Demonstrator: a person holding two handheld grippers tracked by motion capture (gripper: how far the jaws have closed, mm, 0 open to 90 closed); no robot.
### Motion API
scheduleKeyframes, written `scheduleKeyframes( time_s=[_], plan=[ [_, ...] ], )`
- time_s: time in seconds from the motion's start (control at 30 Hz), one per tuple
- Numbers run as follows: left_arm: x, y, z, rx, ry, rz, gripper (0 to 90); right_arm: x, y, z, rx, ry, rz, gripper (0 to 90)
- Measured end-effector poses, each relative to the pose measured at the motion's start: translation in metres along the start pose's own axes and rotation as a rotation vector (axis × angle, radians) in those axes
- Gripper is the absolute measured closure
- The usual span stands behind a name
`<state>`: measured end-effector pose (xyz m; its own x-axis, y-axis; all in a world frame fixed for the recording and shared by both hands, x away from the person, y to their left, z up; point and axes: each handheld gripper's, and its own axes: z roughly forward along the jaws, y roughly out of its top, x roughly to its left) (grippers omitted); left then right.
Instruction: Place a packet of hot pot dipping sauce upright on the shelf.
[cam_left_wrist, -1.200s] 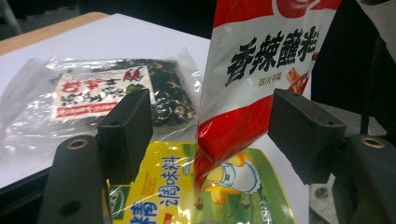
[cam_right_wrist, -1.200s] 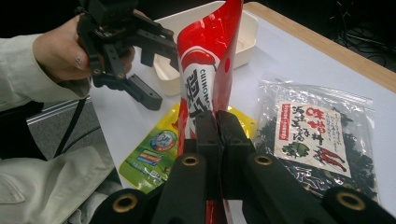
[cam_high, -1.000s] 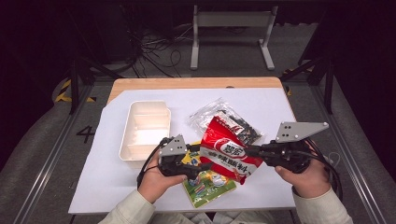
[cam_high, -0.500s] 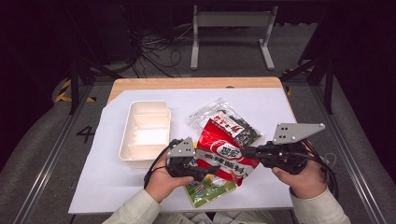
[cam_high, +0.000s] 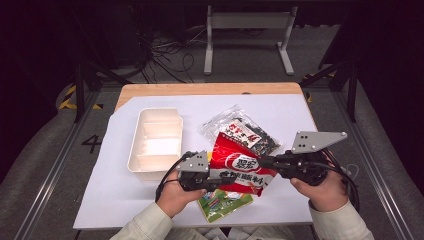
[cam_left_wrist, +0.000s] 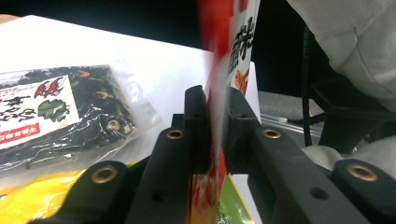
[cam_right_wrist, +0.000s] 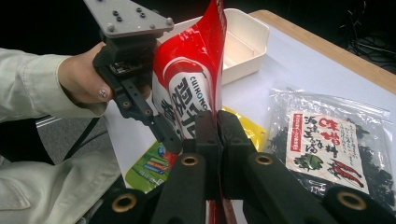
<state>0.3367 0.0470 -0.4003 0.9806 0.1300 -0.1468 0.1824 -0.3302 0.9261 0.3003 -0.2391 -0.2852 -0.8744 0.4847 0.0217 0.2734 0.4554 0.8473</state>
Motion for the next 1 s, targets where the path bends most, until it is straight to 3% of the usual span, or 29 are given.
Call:
scheduleKeyframes(
  time_s=[0.23, 0.37, 0.47, 0.57, 0.83, 1.0],
  plan=[
    [0.000, 0.003, -0.006, 0.007, 0.002, -0.029, 86.0, -0.001, -0.001, 0.000, -0.019, -0.012, 0.007, 83.6],
    [0.001, 0.003, -0.009, 0.027, 0.007, -0.040, 86.6, -0.002, -0.001, -0.004, -0.068, -0.039, 0.016, 69.0],
    [0.002, 0.004, -0.011, 0.013, 0.006, -0.042, 86.7, -0.004, -0.003, -0.009, -0.109, -0.054, 0.036, 56.7],
    [0.002, 0.006, -0.015, -0.006, 0.010, -0.046, 86.7, -0.007, -0.006, -0.012, -0.128, -0.076, 0.044, 50.2],
    [0.008, 0.008, -0.031, -0.037, 0.034, -0.069, 86.6, -0.014, -0.012, -0.021, -0.153, -0.123, 0.068, 46.5],
    [0.010, 0.013, -0.041, -0.060, 0.051, -0.058, 86.6, -0.018, -0.016, -0.026, -0.150, -0.138, 0.085, 45.7]
  ],
)
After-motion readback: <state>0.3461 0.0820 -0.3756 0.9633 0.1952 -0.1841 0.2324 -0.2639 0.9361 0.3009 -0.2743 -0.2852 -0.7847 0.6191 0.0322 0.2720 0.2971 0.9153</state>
